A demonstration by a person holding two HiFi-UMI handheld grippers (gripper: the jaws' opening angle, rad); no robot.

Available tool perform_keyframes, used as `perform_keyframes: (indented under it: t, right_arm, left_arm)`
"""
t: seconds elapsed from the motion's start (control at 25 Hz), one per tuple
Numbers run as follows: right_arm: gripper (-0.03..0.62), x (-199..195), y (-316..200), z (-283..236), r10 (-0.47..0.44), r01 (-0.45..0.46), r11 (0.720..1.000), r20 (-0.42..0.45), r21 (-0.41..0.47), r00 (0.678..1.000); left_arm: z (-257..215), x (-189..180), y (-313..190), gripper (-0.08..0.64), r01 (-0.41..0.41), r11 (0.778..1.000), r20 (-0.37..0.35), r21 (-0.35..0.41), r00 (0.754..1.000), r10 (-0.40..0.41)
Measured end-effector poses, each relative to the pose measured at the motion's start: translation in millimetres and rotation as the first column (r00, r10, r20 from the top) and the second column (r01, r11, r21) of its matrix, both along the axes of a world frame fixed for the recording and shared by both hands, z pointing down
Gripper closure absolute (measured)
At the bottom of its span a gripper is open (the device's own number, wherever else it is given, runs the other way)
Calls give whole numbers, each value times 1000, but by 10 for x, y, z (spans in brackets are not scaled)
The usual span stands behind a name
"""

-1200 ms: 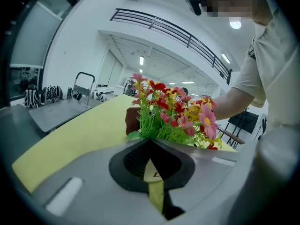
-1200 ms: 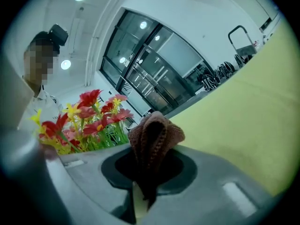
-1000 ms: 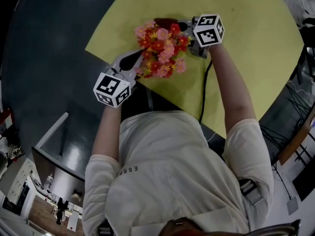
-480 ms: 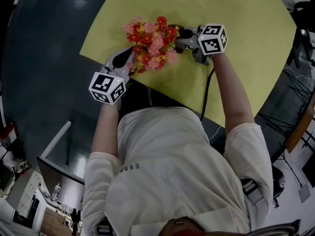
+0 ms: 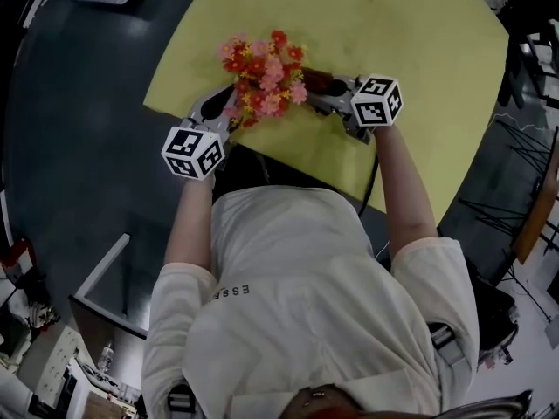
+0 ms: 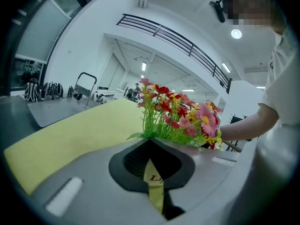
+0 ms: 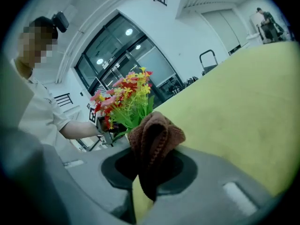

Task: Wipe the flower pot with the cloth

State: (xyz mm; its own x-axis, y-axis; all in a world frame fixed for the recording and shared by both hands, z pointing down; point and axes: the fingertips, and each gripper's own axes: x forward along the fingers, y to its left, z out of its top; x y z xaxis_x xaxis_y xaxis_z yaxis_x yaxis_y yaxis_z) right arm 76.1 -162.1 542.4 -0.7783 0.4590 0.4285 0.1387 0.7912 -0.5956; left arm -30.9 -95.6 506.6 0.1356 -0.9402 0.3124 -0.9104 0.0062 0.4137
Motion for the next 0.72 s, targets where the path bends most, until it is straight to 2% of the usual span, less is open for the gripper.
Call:
perform_keyframes:
  t: [0.08,0.16,0.24,0.32,0.4,0.48,0.6,0.72]
  right_arm:
    - [537,103,-13,-48,69,-69,997,16,45,998]
    - [537,185,-36,-111,161,-164,980,36,109,986]
    - [537,228,-43,-194,257,-263,946,58,189,965]
    - [537,262,-67,-276,357,-365,892,78,267,931]
    - [537,339,-144,-333,465,-467,819,91,333,881]
    - [537,426,-185,-366,572,-563,734,101,380,814]
    - [536,524,-63,-404,720,-692,589,119,417,684]
    - [536,542,42,-415,831,-775,451,108,442,545]
  left_arm:
    - [-6,1,-15,546,-15,1000,9,-6,1000,15]
    - [-20,-34,-6,546,-31,999,18,-10,999,31]
    - [-105,-157,36,546,-25,999,5,21,1000,24]
    - [-231,-328,69,548,-15,998,-1,69,1000,15]
    - [-319,-452,52,548,-28,995,37,91,999,25]
    - [-370,-520,52,548,-67,993,94,94,994,58]
    - [-397,-593,108,548,-157,984,153,81,978,144]
    - [-431,-666,73,548,-243,967,163,71,960,229]
